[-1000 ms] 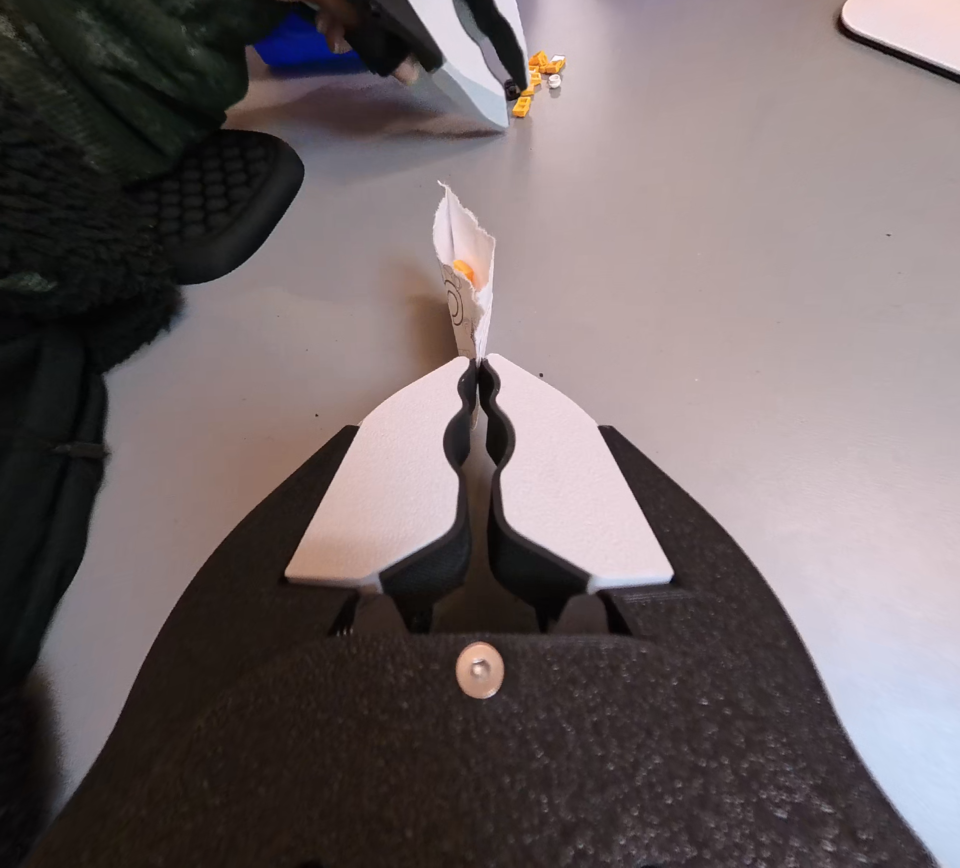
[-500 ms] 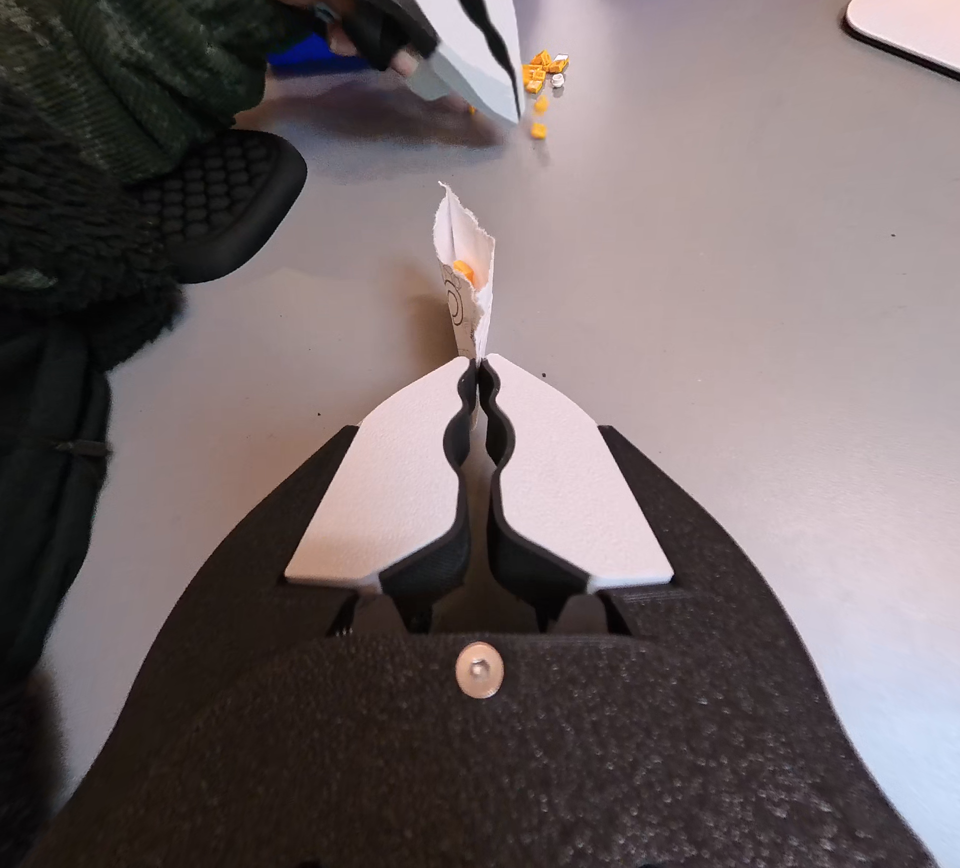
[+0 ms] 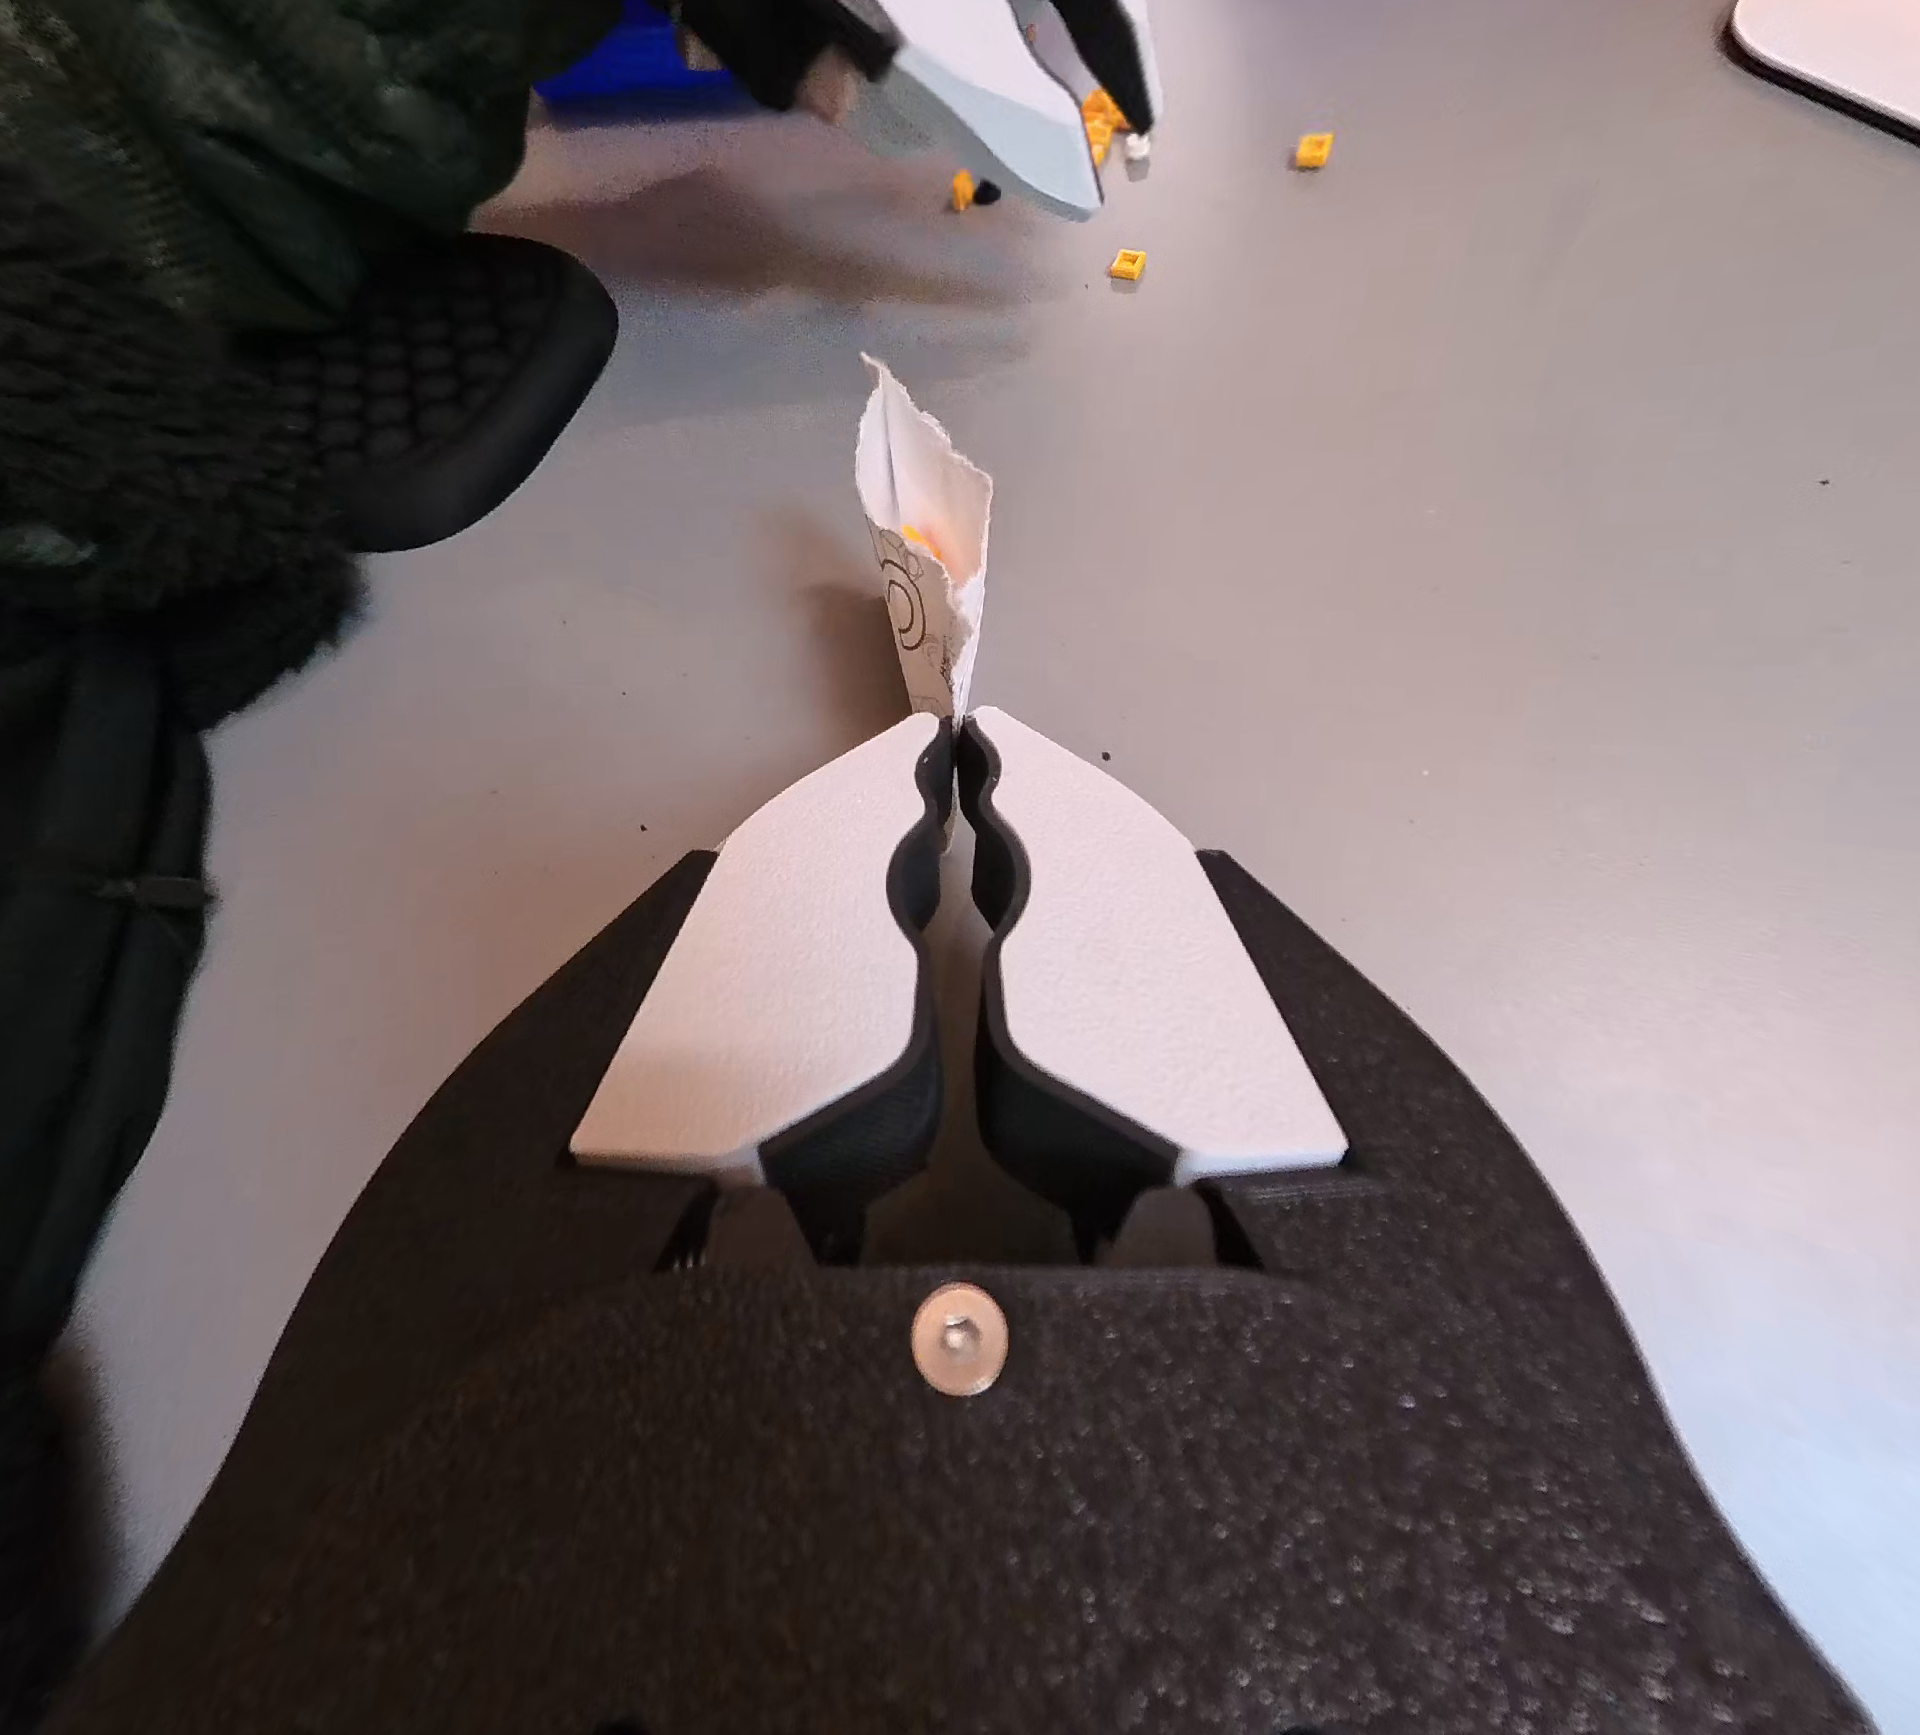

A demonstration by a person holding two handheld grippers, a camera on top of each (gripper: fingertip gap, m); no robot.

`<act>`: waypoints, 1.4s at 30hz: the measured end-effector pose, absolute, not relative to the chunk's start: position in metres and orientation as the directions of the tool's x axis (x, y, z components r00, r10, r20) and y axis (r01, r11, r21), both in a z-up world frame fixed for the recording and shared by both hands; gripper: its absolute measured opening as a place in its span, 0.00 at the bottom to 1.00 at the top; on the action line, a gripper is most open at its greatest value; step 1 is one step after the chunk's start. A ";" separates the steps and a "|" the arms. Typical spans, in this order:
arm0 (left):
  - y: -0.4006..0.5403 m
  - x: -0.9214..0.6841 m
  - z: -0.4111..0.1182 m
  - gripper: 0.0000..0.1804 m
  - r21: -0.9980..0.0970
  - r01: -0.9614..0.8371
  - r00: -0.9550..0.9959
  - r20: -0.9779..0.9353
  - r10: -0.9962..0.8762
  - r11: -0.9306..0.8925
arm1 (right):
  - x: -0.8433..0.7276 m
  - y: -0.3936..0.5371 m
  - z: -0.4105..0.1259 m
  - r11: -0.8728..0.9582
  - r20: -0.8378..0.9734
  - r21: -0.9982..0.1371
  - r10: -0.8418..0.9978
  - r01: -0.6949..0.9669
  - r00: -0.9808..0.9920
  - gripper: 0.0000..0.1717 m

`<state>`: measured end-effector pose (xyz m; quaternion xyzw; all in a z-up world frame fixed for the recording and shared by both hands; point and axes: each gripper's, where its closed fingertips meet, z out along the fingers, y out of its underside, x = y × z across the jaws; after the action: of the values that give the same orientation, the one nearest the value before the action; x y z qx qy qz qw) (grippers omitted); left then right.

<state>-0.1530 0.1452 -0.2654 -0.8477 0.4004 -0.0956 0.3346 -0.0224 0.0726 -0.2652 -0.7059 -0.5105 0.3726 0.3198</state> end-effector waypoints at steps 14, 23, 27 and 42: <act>0.148 -0.165 -0.299 0.04 -0.543 -0.585 0.679 0.077 -0.730 -0.602 | -0.021 0.072 -0.265 -0.279 -0.207 -0.830 0.958 0.483 0.199 0.00; 0.083 -0.059 -0.216 0.04 -0.820 -0.551 0.271 -0.004 -0.962 -0.152 | -0.026 0.072 -0.266 -0.278 -0.201 -0.829 0.958 0.485 0.206 0.00; 0.074 -0.051 -0.240 0.10 -0.747 -0.659 0.215 -0.067 -0.974 -0.094 | -0.026 0.071 -0.265 -0.273 -0.198 -0.833 0.959 0.481 0.202 0.00; 0.199 -0.188 -0.282 0.16 -0.652 -0.413 0.837 0.004 -0.547 -0.636 | -0.022 0.074 -0.262 -0.283 -0.207 -0.839 0.956 0.464 0.208 0.00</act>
<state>-0.1876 0.1992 -0.2821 -0.8988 0.2672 -0.1009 0.3324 -0.0215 0.0742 -0.2618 -0.7061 -0.5029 0.3780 0.3251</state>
